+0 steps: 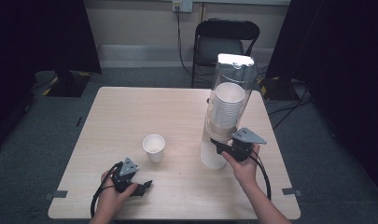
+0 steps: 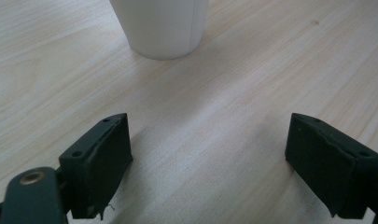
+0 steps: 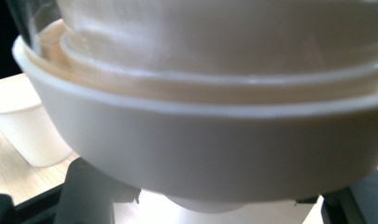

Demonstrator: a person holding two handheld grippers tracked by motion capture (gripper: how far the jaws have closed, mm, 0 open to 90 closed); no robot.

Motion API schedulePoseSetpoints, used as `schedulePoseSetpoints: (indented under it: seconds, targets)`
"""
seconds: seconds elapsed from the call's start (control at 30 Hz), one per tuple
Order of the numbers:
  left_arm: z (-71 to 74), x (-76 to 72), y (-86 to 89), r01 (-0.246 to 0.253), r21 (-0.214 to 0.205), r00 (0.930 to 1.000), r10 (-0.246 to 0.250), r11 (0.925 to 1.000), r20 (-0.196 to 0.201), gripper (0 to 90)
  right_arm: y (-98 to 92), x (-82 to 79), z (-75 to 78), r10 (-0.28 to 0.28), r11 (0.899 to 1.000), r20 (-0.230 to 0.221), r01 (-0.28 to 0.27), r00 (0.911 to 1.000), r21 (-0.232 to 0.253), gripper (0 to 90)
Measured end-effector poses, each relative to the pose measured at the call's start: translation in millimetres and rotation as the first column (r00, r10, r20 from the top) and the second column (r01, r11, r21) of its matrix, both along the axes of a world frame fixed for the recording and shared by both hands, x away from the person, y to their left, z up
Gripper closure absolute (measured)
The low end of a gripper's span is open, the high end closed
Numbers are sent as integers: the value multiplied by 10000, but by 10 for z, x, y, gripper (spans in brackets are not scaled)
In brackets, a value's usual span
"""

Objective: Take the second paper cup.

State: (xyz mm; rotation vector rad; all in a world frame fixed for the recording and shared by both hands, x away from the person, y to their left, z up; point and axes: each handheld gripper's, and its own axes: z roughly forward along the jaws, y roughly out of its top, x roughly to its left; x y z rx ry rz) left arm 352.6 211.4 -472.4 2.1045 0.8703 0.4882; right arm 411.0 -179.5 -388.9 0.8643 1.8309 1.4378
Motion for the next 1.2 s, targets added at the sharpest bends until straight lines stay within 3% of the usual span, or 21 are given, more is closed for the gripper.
schedulePoseSetpoints:
  seconds: [1.2]
  targets:
    - [-1, -2, -2, -16, 7, 10000, 16, 10000, 16, 138, -17, 22, -45, 233, 9995, -108, -235, 9997, -202, 361]
